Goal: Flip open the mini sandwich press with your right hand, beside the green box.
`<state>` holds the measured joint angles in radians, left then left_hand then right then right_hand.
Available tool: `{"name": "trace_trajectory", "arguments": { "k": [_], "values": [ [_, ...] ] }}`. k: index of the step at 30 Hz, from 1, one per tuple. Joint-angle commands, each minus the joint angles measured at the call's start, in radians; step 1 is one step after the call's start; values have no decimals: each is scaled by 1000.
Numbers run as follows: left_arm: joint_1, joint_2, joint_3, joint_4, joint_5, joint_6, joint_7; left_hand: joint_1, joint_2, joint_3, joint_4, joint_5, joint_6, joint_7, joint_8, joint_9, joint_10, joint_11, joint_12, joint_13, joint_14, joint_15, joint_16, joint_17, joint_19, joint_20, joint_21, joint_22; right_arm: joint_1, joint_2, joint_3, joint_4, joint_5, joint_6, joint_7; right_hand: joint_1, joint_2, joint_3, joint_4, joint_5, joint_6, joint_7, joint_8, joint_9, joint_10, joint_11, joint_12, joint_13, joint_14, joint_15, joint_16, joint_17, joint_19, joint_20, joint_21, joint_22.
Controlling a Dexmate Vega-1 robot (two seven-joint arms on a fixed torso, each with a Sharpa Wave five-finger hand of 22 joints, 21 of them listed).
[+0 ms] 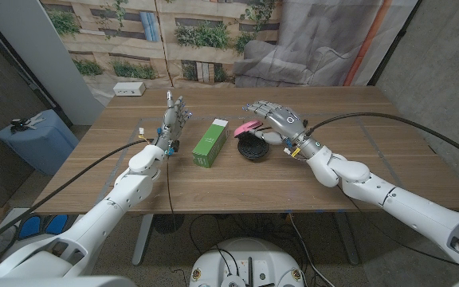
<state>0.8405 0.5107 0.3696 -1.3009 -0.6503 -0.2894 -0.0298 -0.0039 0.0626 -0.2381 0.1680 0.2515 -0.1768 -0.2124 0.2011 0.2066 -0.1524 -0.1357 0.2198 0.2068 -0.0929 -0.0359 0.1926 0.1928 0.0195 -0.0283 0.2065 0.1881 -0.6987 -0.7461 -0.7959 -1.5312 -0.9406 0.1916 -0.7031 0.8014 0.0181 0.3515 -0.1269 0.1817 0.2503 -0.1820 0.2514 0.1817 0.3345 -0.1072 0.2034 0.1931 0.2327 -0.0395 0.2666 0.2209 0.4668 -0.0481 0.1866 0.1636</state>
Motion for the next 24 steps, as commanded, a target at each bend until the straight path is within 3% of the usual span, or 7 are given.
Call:
{"name": "trace_trajectory", "arguments": {
  "k": [1,24],
  "values": [
    [0,0,0,-1,0,0,0,0,52,-7,1,4,-35,-8,5,5,-6,2,7,2,-7,-37,3,3,3,-4,6,3,43,25,-16,45,0,15,9,-9,5,-6,2,10,10,0,-1,2,5,3,-3,3,3,-41,2,6,-5,-16,-1,3],
    [0,0,0,0,0,0,0,0,52,-7,1,5,-35,-8,5,5,-6,0,6,2,-7,-37,3,3,3,-3,6,3,115,56,-48,98,18,49,47,-14,10,-11,-4,10,15,-2,-7,2,12,2,-3,3,4,-40,2,7,-6,-14,0,3]
  ]
}}
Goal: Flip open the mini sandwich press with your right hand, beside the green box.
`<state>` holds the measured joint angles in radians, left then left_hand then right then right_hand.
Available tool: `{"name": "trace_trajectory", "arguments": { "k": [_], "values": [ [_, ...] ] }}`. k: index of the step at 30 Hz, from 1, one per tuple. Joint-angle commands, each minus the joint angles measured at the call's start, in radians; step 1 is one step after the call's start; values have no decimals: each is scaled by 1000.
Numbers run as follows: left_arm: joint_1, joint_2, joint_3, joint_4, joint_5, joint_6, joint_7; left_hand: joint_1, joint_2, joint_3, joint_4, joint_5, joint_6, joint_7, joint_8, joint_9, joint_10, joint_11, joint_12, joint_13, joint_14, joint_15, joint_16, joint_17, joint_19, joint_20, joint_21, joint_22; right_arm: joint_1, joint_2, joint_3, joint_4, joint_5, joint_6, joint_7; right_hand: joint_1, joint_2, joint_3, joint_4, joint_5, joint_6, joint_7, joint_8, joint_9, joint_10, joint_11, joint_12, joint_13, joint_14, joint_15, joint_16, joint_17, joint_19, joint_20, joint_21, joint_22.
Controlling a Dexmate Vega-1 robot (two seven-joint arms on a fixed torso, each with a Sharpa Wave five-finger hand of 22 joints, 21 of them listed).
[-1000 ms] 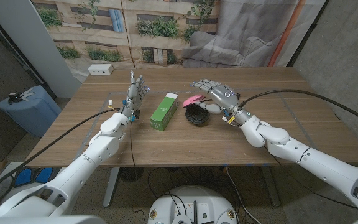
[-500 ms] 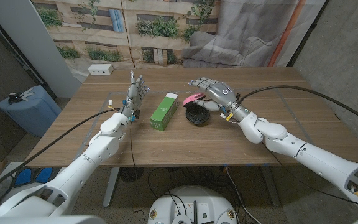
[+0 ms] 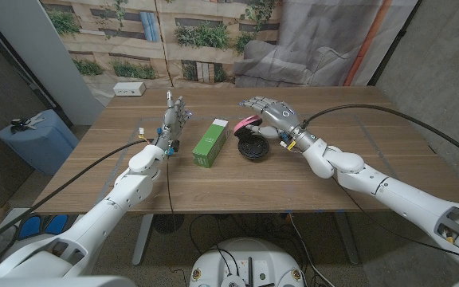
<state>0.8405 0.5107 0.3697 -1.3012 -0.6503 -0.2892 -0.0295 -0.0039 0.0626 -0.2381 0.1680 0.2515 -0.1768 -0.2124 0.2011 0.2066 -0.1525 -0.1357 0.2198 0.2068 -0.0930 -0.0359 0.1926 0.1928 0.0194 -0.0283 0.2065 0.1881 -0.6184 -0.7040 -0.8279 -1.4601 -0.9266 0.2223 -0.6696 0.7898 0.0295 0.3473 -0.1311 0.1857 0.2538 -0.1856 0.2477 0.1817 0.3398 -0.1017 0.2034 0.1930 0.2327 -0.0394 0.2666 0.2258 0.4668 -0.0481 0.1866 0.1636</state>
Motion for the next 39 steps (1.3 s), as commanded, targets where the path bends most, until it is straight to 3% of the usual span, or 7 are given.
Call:
{"name": "trace_trajectory", "arguments": {
  "k": [1,20,39],
  "values": [
    [0,0,0,0,0,0,0,0,52,-7,1,4,-35,-8,5,5,-6,0,6,2,-7,-37,3,3,4,-3,6,3,38,14,-18,29,3,22,13,-3,-1,-7,0,6,12,1,-3,2,7,-3,-3,3,4,-40,2,2,-5,-14,0,3],
    [0,0,0,0,0,0,0,0,52,-7,1,4,-35,-8,5,5,-7,-2,6,2,-7,-38,3,3,3,-4,6,3,81,29,-27,44,41,45,106,-14,3,-16,-3,5,44,-4,1,2,17,-5,-2,4,5,-39,2,3,-8,-10,0,3],
    [0,0,0,0,0,0,0,0,52,-8,1,4,-35,-8,5,5,-6,1,7,2,-8,-36,3,3,3,-3,6,3,154,65,-44,112,74,85,180,-16,14,-17,-6,6,45,-4,-7,2,26,-9,-2,4,15,-44,5,4,-5,-13,1,3]
  ]
}}
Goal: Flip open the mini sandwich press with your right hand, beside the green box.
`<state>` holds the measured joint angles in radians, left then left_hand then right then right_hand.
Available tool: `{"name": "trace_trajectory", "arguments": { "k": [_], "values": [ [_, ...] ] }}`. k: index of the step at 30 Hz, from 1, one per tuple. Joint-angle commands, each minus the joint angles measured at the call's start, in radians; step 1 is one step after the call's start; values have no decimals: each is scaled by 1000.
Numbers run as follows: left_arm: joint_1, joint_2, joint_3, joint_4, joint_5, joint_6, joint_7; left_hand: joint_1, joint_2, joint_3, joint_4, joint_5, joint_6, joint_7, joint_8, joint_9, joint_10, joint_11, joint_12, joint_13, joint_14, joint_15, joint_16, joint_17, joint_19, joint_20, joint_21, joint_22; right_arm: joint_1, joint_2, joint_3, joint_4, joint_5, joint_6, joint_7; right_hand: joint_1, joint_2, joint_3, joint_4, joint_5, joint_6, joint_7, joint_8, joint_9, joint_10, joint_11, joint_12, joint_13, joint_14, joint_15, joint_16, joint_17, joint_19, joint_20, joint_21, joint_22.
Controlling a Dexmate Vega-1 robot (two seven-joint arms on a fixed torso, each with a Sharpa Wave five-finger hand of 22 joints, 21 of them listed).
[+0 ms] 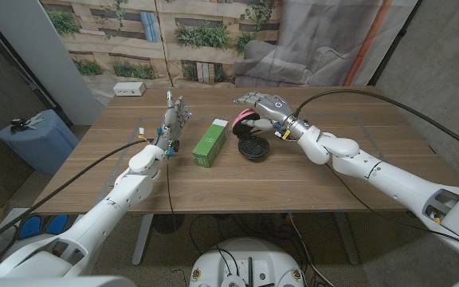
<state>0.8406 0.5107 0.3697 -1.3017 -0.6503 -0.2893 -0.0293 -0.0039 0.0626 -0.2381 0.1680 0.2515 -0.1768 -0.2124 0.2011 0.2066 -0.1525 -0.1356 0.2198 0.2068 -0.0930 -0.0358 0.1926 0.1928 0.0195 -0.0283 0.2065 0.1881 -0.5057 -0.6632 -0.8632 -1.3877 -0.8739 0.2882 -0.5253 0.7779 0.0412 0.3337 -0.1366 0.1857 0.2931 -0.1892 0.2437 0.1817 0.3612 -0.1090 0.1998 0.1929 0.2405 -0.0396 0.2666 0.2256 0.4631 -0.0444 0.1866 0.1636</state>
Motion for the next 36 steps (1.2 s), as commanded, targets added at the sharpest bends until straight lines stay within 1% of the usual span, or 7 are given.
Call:
{"name": "trace_trajectory", "arguments": {
  "k": [1,9,10,17,20,23,36],
  "values": [
    [0,0,0,0,0,0,0,0,52,-8,1,4,-35,-8,5,5,-6,-1,7,2,-8,-37,3,3,3,-3,6,3,45,26,-11,44,21,20,36,-4,2,-4,-1,6,5,0,-3,2,4,-2,1,4,7,-44,5,4,-2,-17,1,3],
    [0,0,0,0,0,0,0,0,52,-7,1,4,-35,-8,5,5,-6,2,6,2,-8,-37,3,3,3,-3,6,3,71,41,-23,68,24,32,41,-4,5,-4,-3,7,5,-1,-5,2,4,-2,0,4,8,-45,6,5,-2,-17,0,3],
    [0,0,0,0,0,0,0,0,52,-7,1,4,-34,-8,5,5,-8,-2,6,2,-8,-36,3,3,3,-3,6,3,75,43,-25,71,24,35,42,-4,5,-4,-3,7,5,-1,-6,2,5,-3,0,4,8,-46,6,5,-2,-17,1,3],
    [0,0,0,0,0,0,0,0,52,-7,1,4,-34,-8,5,5,-7,0,6,2,-7,-37,3,3,3,-3,6,3,103,49,-37,71,26,45,90,-3,9,-5,-5,7,-6,-2,-13,3,4,-3,-1,4,12,-48,7,5,-3,-17,0,3],
    [0,0,0,0,0,0,0,0,52,-7,1,4,-34,-8,5,5,-7,-1,6,2,-7,-38,3,3,3,-3,6,3,112,53,-42,78,28,53,100,-2,19,-4,-6,9,10,-5,-9,3,26,1,7,5,29,-59,15,7,1,-21,2,3],
    [0,0,0,0,0,0,0,0,52,-7,1,4,-35,-8,5,5,-6,-1,6,2,-8,-37,3,3,3,-3,6,3,121,55,-47,79,25,57,112,-1,23,-4,-8,10,27,-7,-4,4,37,-5,10,6,42,-62,20,8,6,-24,3,3],
    [0,0,0,0,0,0,0,0,52,-7,1,4,-35,-8,5,5,-5,0,7,2,-7,-38,3,3,3,-4,6,3,141,57,-56,71,32,55,189,-1,27,-6,-11,10,33,-9,-4,6,51,-2,13,9,62,-67,31,13,7,-25,3,3]
  ]
}}
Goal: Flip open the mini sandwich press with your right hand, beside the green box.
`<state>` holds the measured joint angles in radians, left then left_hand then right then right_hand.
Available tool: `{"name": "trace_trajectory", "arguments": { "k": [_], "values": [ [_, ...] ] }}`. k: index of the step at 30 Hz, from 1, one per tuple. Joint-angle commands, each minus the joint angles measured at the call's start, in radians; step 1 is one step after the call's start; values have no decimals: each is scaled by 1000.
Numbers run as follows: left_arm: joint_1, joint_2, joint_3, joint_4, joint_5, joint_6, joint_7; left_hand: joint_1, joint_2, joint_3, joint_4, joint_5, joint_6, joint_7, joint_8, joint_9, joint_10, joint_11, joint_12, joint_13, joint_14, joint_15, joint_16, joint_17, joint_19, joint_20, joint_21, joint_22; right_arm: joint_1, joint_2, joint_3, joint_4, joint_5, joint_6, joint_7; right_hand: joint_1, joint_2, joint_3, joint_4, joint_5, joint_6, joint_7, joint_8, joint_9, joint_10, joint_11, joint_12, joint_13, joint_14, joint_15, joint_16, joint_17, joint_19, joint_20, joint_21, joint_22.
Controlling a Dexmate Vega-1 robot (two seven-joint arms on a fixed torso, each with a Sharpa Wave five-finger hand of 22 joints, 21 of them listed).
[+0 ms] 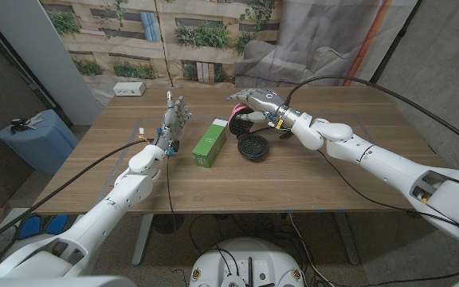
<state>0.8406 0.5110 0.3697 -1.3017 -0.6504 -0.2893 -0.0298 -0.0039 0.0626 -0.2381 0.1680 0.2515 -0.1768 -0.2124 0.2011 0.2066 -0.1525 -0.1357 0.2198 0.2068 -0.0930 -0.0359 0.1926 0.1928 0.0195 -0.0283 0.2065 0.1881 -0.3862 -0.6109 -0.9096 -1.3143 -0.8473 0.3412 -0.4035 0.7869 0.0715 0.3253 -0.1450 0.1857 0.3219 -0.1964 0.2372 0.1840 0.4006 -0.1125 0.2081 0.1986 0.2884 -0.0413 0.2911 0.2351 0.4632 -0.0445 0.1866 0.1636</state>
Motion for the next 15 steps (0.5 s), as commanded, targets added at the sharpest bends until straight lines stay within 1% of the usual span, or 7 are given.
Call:
{"name": "trace_trajectory", "arguments": {
  "k": [1,10,15],
  "values": [
    [0,0,0,0,0,1,1,0,52,-7,1,4,-35,-8,5,5,-6,1,7,2,-7,-38,3,3,3,-3,6,3,24,5,-11,0,4,5,68,-9,-2,2,-3,10,5,-2,2,3,12,1,5,3,15,-66,7,3,7,-25,3,3],
    [0,-1,0,0,0,0,1,0,52,-7,1,4,-34,-8,5,5,-7,1,6,2,-7,-37,3,3,4,-4,6,3,47,23,-19,19,-1,8,80,-7,1,2,-6,11,0,-4,-2,3,11,0,3,4,15,-66,9,6,6,-26,2,3],
    [0,-1,0,0,0,0,1,0,52,-7,1,4,-34,-8,5,5,-8,1,6,2,-8,-37,3,3,3,-4,6,3,57,29,-22,26,6,10,92,-5,1,1,-8,11,-14,-5,-10,3,0,-3,-3,5,7,-61,7,8,2,-25,0,3]
  ]
}}
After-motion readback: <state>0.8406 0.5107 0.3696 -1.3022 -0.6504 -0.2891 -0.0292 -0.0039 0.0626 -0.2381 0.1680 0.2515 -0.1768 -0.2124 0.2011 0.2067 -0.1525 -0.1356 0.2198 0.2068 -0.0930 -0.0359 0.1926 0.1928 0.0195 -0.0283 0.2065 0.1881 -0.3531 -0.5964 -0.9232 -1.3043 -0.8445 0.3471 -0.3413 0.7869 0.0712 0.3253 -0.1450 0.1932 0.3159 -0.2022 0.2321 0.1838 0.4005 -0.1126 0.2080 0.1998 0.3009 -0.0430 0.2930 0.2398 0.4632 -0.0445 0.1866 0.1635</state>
